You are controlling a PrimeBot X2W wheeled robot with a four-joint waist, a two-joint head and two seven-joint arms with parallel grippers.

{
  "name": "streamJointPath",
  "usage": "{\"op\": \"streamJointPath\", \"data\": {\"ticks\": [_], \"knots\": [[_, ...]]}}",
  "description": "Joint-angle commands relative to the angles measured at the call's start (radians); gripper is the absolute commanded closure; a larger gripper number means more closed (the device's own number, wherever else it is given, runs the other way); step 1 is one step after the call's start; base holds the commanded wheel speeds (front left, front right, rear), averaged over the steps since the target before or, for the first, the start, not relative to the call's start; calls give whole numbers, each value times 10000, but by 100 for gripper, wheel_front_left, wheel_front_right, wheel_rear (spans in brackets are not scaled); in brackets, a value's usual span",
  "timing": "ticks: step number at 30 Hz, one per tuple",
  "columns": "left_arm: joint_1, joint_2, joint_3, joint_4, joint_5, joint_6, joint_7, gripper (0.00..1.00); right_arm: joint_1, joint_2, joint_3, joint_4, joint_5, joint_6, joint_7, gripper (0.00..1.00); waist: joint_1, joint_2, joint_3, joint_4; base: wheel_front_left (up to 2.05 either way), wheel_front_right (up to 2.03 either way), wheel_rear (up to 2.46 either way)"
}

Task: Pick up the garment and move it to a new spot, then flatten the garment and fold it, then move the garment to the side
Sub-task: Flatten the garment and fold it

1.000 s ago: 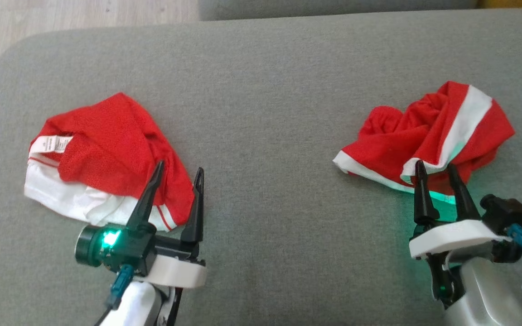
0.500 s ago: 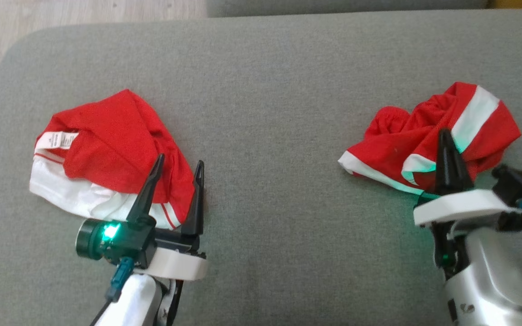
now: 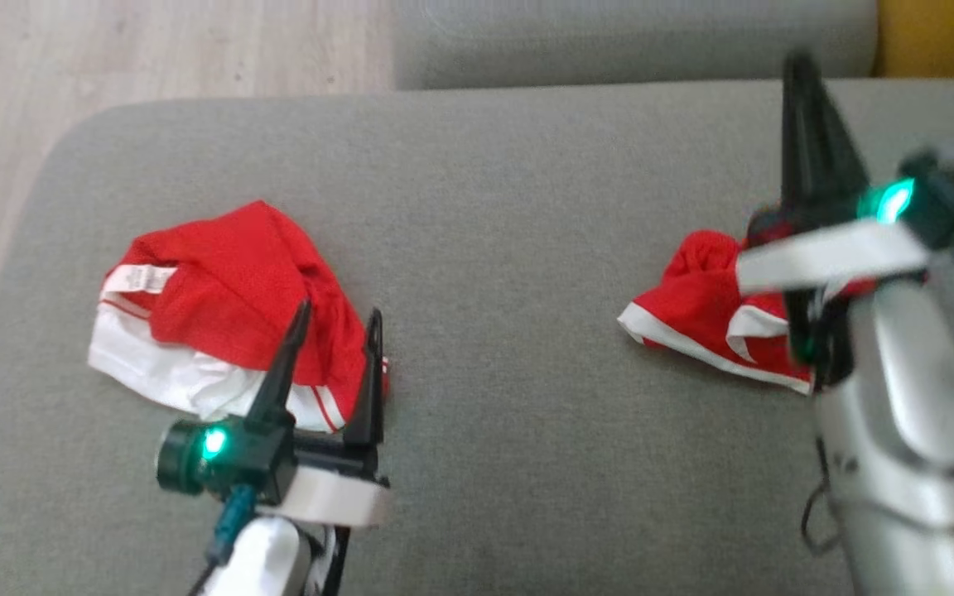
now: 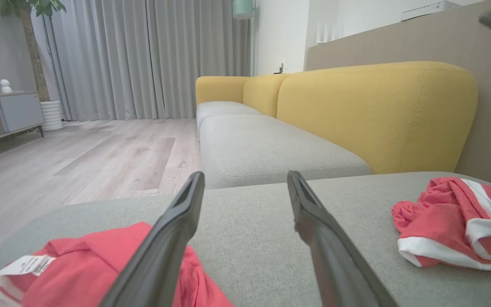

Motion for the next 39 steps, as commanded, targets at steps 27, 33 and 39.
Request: {"op": "streamJointPath", "data": {"ticks": [27,33,39], "knots": [[679,-128,1047,98,378,-489,-65,0,4381,-31,7,-639,114,-7,-386,0,1,0,-460,-433,0,0,0],[708,-181,1130,232,477,-591,-65,0,4466,-31,-9,-414,254,-7,-522,0,1,0,-412,-476,0,0,0],[581,-277,1151,262,600,-709,-65,0,4136,-31,-184,-251,428,-7,-563,0,1,0,-300,-369,0,0,0]]}}
